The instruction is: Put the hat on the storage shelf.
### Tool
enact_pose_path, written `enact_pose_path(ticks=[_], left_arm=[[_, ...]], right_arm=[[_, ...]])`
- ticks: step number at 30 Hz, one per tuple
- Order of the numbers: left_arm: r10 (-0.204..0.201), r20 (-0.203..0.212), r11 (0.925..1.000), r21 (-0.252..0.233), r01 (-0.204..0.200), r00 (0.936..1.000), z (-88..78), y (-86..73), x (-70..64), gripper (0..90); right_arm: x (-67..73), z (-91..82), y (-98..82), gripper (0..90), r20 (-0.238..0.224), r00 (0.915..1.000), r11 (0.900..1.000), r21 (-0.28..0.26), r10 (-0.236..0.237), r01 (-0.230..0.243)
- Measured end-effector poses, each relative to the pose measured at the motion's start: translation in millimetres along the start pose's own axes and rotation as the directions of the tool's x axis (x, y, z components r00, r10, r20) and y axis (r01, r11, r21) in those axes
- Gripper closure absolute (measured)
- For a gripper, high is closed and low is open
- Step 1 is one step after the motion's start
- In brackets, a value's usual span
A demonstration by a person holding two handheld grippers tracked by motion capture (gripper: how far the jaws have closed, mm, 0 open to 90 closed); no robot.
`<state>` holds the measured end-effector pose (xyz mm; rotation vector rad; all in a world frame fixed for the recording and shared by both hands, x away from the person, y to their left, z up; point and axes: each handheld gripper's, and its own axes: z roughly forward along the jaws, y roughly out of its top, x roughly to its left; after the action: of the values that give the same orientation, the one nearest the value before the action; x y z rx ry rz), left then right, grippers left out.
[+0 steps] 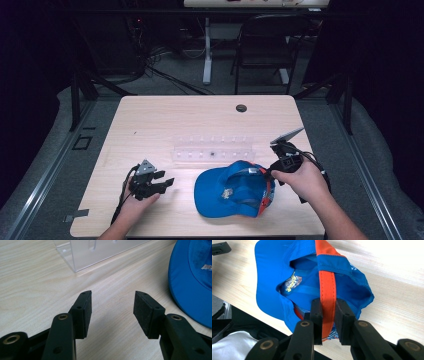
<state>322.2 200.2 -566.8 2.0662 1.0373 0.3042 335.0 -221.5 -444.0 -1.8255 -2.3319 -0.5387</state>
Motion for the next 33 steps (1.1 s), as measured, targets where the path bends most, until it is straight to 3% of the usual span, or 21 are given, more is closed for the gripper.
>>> enact_pose_path(ticks=[8, 19, 24, 33], left_arm=[[0.004, 0.0, 1.0, 0.001, -0.004, 1.0, 0.1, 0.1, -0.6, 49.5], [0.006, 0.0, 1.0, 0.0, -0.006, 1.0, 0.7, 0.2, -1.2, 49.5], [0.006, 0.001, 1.0, 0.001, -0.006, 1.0, 0.8, 0.3, -1.3, 49.5], [0.007, 0.0, 1.0, -0.001, -0.007, 1.0, 0.3, 0.3, -0.9, 49.5]], right_arm=[[11.2, -13.9, 8.9, 77.9, 0.026, 0.9996, 1.0, 0.002, -0.015, 0.015], [24.4, -35.2, 18.0, 78.0, 0.026, 0.9993, 1.0, -0.001, -0.029, 0.029], [29.7, -47.4, 23.1, 77.9, 0.04, 0.9979, 0.998, 0.022, -0.051, 0.05], [35.1, -61.0, 32.5, 78.0, 0.046, 0.9983, 0.999, 0.027, -0.035, 0.034]])
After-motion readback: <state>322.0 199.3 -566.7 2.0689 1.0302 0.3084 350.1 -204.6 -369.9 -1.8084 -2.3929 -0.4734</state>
